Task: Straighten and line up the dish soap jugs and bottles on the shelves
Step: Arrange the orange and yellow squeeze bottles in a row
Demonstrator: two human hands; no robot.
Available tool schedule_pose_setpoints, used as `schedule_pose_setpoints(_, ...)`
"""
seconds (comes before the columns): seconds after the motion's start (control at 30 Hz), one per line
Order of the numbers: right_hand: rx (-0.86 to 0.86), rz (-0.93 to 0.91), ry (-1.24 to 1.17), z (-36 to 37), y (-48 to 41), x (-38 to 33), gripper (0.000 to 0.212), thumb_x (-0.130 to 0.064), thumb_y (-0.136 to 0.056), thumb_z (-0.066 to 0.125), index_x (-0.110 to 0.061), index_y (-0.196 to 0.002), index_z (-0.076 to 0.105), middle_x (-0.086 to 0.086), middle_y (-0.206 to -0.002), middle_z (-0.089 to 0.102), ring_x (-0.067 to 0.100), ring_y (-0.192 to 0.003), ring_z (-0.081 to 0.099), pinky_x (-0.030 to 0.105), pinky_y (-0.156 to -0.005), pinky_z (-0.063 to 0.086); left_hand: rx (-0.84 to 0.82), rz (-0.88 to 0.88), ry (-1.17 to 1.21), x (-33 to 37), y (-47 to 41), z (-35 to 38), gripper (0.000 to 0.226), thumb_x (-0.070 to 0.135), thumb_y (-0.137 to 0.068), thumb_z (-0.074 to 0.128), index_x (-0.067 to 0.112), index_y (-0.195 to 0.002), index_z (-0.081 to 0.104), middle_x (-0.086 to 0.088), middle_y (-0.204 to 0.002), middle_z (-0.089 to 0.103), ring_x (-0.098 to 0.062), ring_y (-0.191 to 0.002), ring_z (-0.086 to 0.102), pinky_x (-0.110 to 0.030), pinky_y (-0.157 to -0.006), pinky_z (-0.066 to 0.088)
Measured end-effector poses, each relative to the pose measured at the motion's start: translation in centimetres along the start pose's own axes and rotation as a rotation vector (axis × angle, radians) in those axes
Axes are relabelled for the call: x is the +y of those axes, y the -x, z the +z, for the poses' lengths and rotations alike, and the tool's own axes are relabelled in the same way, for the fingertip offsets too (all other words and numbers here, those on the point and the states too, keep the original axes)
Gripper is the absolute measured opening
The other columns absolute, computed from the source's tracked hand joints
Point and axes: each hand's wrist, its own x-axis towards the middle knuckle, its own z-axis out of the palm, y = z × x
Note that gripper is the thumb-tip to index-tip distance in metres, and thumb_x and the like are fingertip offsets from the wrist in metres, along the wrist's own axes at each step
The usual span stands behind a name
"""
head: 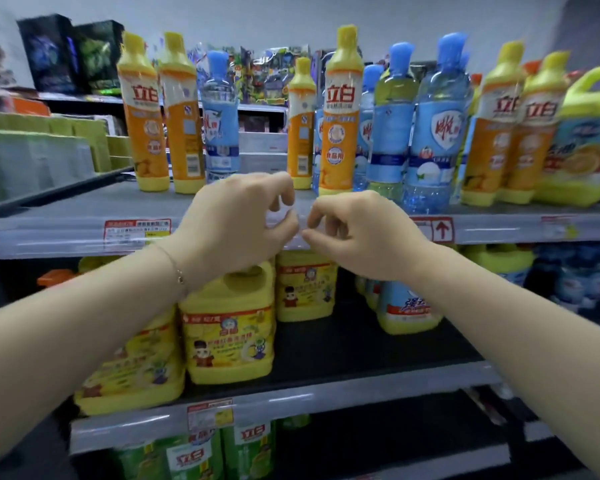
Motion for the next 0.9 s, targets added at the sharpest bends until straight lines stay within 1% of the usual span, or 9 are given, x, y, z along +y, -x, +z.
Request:
schedule_pose_setpoints(0.13, 0.034, 0.085, 0.051, -1.5, -1.6, 1.5, 0.018, -0.039, -0.088, 0.059, -0.021, -0.088, 0.061, -0.005, -0.072, 0.060, 0.015, -0.068, 0.058, 0.034, -0.062, 0.051, -0.134, -0.164, 0.098, 0.1, -5.0, -0.5, 0.030, 0.036, -0.086, 0.062, 0.017, -0.109, 0.054, 0.002, -0.091, 0.061, -0.020, -0.081, 0.059, -0.036, -0.071, 0.052)
schedule_pose_setpoints(0.27, 0.014, 0.206, 0.109, -2.3, -2.6, 3.5, 0.019, -0.041, -0.087, 0.057, -0.023, -0.085, 0.060, -0.007, -0.075, 0.056, 0.019, -0.075, 0.056, 0.029, -0.060, 0.043, -0.257, -0.449, 0.393, 0.0, -10.8, 2.4, 0.053, 0.035, -0.081, 0.074, 0.013, -0.118, 0.043, 0.003, -0.094, 0.057, -0.013, -0.084, 0.058, -0.021, -0.060, 0.045)
schedule_pose_setpoints(0.37, -0.033, 0.244, 0.204, -3.4, -2.9, 4.5, 0.022, -0.043, -0.088, 0.055, -0.023, -0.089, 0.062, -0.007, -0.079, 0.055, 0.018, -0.077, 0.056, 0.027, -0.059, 0.036, -0.235, -0.642, 0.634, -0.4, -13.8, 5.2, 0.073, 0.037, -0.066, 0.086, 0.012, -0.124, 0.050, -0.001, -0.109, 0.064, -0.018, -0.101, 0.064, -0.029, -0.074, 0.055)
schedule_pose_setpoints(0.43, -0.043, 0.251, 0.236, -4.0, -3.1, 5.1, 0.020, -0.043, -0.087, 0.055, -0.024, -0.089, 0.061, -0.008, -0.079, 0.055, 0.018, -0.077, 0.057, 0.027, -0.060, 0.037, -0.220, -0.705, 0.750, -0.5, -14.8, 6.5, 0.072, 0.031, -0.065, 0.087, 0.013, -0.125, 0.053, -0.003, -0.114, 0.065, -0.020, -0.104, 0.063, -0.030, -0.078, 0.053)
schedule_pose_setpoints(0.53, -0.040, 0.257, 0.266, -4.8, -3.2, 5.8, 0.019, -0.043, -0.088, 0.054, -0.025, -0.089, 0.060, -0.012, -0.073, 0.050, 0.016, -0.075, 0.055, 0.028, -0.061, 0.038, -0.252, -0.747, 0.868, -0.1, -15.4, 7.4, 0.058, 0.018, -0.073, 0.083, 0.013, -0.124, 0.056, -0.003, -0.116, 0.064, -0.019, -0.099, 0.060, -0.027, -0.068, 0.046)
schedule_pose_setpoints(0.6, -0.033, 0.254, 0.263, -5.1, -3.2, 6.0, 0.019, -0.043, -0.088, 0.055, -0.025, -0.090, 0.060, -0.012, -0.072, 0.049, 0.016, -0.075, 0.055, 0.028, -0.063, 0.041, -0.282, -0.752, 0.908, 0.2, -15.5, 7.7, 0.052, 0.013, -0.076, 0.080, 0.013, -0.122, 0.056, -0.003, -0.116, 0.064, -0.020, -0.103, 0.060, -0.031, -0.077, 0.050)
schedule_pose_setpoints(0.67, -0.015, 0.255, 0.247, -5.1, -3.4, 6.2, 0.019, -0.041, -0.088, 0.055, -0.023, -0.092, 0.060, -0.008, -0.076, 0.053, 0.017, -0.076, 0.056, 0.030, -0.063, 0.045, -0.276, -0.761, 0.904, 0.3, -15.5, 7.8, 0.054, 0.014, -0.074, 0.082, 0.015, -0.120, 0.053, -0.004, -0.117, 0.064, -0.024, -0.108, 0.061, -0.043, -0.092, 0.052)
schedule_pose_setpoints(0.77, -0.004, 0.271, 0.190, -4.6, -4.0, 6.5, 0.022, -0.037, -0.089, 0.054, -0.019, -0.101, 0.059, -0.003, -0.079, 0.057, 0.021, -0.076, 0.058, 0.033, -0.066, 0.050, -0.237, -0.757, 0.854, 0.3, -15.3, 7.5, 0.061, 0.018, -0.070, 0.085, 0.018, -0.120, 0.049, -0.003, -0.118, 0.061, -0.025, -0.107, 0.061, -0.045, -0.091, 0.054)
schedule_pose_setpoints(0.9, 0.045, 0.302, 0.023, -3.4, -5.6, 6.7, 0.029, -0.030, -0.094, 0.050, -0.011, -0.117, 0.050, 0.002, -0.087, 0.056, 0.023, -0.079, 0.056, 0.036, -0.068, 0.049, -0.192, -0.753, 0.821, -0.4, -14.7, 6.7, 0.056, 0.018, -0.071, 0.084, 0.021, -0.113, 0.048, -0.004, -0.115, 0.061, -0.026, -0.104, 0.062, -0.045, -0.086, 0.056)
